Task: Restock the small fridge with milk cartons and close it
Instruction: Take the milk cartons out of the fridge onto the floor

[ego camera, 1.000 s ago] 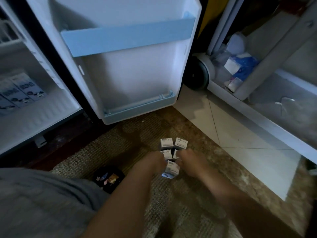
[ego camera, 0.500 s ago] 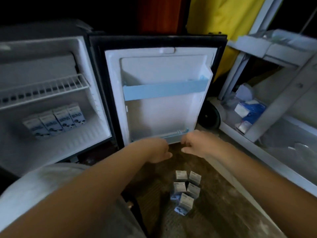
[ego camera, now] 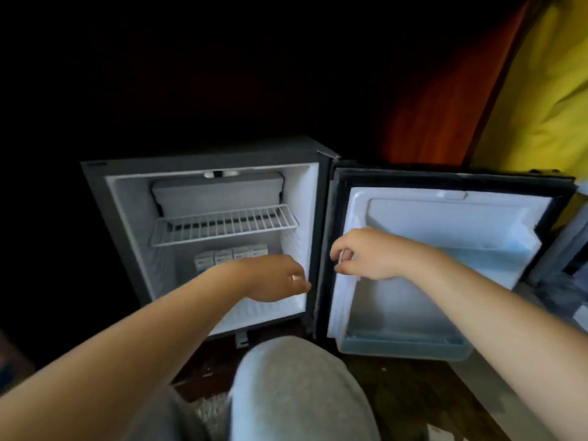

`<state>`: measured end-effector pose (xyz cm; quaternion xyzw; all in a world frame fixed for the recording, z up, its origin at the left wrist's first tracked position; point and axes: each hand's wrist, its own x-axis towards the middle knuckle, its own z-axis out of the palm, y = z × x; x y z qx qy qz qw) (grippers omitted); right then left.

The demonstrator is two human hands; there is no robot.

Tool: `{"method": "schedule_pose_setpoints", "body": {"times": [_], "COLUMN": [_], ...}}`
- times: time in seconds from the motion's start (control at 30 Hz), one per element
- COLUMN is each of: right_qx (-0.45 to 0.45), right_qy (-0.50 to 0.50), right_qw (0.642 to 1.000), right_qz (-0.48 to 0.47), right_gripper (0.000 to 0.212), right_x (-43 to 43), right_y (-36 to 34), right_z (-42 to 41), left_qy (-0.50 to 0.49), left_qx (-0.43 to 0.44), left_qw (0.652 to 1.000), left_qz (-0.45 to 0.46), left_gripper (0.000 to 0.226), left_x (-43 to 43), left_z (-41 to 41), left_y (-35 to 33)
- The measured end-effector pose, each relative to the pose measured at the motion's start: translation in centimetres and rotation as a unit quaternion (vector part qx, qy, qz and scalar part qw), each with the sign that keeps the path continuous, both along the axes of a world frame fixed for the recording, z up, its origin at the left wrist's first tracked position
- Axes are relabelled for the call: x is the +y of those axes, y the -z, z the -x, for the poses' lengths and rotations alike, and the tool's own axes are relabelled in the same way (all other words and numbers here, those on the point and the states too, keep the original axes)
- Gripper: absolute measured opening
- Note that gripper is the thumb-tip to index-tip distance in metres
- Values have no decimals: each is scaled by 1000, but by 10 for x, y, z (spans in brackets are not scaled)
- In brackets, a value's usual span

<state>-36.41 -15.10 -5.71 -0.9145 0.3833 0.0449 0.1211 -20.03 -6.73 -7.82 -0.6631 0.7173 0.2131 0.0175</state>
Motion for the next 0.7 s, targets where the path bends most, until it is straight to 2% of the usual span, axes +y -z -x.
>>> {"method": "schedule_pose_setpoints", "body": {"times": [0.17, 0.4, 0.6, 0.7], "right_qx": [16, -9, 64, 93], "right_qy": [-37, -55, -69, -66], "right_qw": [999, 998, 995, 993], "right_qz": [-17, 1, 28, 13], "right_gripper": [30, 19, 19, 19], "right_x": [-4, -12, -32, -47], "right_y": [6, 47, 96, 123], "right_z": [-71, -162, -220, -237], "left_qy": [-92, -191, -279, -296], "left_qx": [15, 22, 17, 21], "left_qw": [996, 981, 959, 953], "left_qz": [-7, -41, -42, -59], "left_gripper": [34, 39, 37, 43], "left_x": [7, 7, -15, -27], "left_z": [-61, -124, -172, -186], "left_y": [10, 58, 99, 120]}}
